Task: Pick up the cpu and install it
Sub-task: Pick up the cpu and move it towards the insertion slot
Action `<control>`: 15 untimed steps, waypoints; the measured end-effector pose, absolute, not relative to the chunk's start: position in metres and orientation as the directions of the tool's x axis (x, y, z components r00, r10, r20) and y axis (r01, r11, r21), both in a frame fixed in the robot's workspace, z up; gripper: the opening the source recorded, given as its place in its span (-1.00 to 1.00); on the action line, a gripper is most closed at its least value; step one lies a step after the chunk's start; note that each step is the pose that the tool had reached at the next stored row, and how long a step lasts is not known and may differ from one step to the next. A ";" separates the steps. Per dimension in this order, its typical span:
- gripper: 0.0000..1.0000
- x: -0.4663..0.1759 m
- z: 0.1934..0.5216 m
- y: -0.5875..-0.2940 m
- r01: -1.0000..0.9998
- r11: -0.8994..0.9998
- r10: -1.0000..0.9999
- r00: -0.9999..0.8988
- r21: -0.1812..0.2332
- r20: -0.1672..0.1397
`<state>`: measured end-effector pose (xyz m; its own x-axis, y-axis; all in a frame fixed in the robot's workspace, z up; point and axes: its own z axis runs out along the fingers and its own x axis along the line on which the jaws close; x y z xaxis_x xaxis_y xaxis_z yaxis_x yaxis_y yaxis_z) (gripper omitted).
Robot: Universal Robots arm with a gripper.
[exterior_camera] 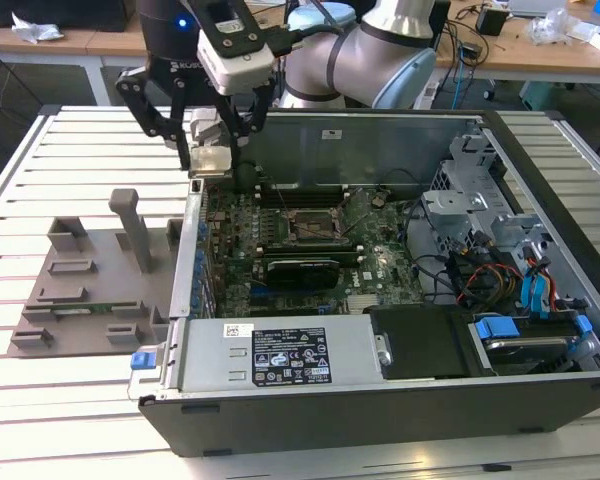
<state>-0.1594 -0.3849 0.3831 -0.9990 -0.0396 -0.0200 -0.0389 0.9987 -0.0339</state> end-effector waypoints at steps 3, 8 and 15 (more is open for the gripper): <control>0.09 -0.149 0.382 -0.384 -0.039 0.999 -0.040 -0.999 -0.034 -0.020; 0.09 -0.129 0.379 -0.384 -0.039 0.999 -0.040 -0.999 -0.034 -0.020; 0.09 -0.104 0.373 -0.383 -0.039 0.999 -0.040 -0.999 -0.034 -0.020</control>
<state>-0.1043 -0.3827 0.3733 -0.9990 -0.0397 -0.0198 -0.0390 0.9987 -0.0339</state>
